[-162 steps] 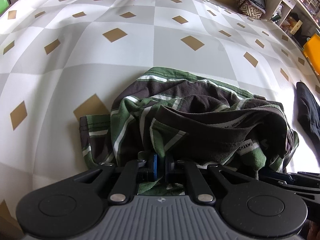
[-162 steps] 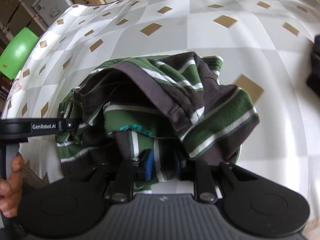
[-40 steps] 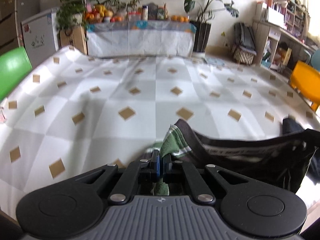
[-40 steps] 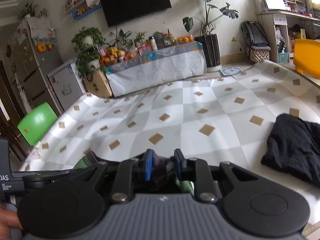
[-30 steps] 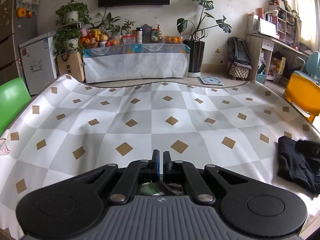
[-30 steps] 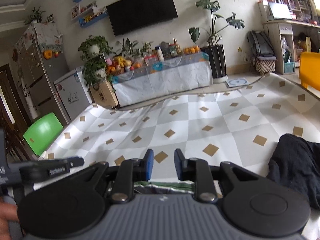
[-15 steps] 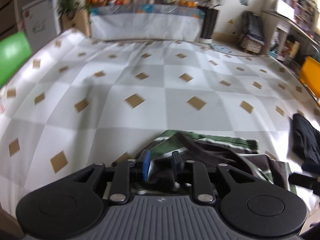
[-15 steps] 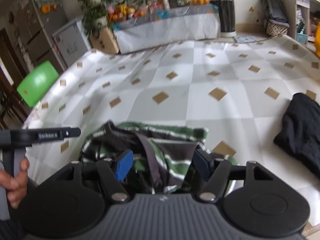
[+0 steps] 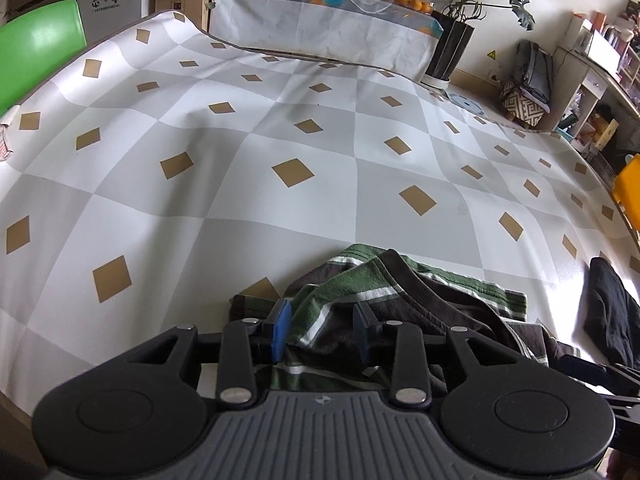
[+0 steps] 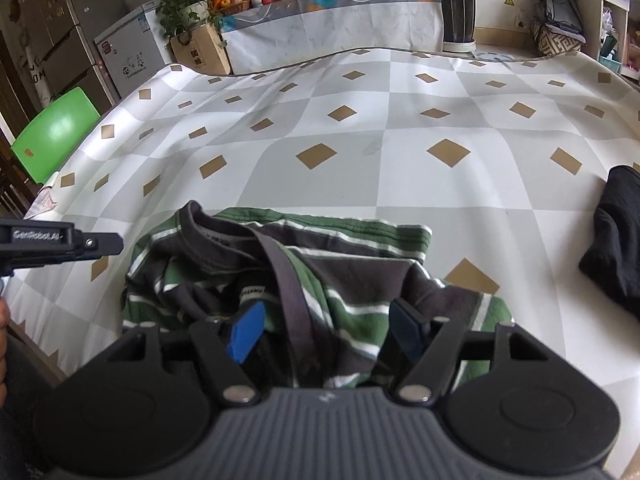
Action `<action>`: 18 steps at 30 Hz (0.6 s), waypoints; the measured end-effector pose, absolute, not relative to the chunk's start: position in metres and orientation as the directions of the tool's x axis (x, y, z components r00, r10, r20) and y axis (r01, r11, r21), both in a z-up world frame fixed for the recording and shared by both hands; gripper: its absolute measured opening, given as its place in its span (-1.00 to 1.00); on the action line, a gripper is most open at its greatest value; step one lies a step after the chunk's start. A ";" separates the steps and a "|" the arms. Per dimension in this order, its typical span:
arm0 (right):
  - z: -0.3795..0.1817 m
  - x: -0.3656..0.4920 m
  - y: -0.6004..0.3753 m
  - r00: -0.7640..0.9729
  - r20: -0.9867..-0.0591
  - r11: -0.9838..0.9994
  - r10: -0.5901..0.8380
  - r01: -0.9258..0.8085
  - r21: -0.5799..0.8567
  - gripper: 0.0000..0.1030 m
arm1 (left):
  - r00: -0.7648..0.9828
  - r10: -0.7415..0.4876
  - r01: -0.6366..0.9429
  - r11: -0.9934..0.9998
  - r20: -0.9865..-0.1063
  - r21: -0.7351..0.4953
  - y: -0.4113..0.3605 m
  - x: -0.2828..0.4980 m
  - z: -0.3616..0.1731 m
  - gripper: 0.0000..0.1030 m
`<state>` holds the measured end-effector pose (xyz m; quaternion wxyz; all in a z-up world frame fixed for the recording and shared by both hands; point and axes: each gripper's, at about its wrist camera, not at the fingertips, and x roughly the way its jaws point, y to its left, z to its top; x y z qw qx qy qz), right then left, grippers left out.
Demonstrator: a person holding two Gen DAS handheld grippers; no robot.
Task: Fold clothes
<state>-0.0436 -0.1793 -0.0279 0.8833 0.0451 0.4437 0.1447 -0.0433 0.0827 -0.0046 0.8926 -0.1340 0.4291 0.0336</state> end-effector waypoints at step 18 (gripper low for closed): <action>-0.011 -0.039 -0.216 0.633 -0.692 0.918 0.347 -0.079 0.389 -0.75 | 0.604 -0.047 -0.312 0.905 -0.796 -0.290 0.105 -0.031 -0.030 0.00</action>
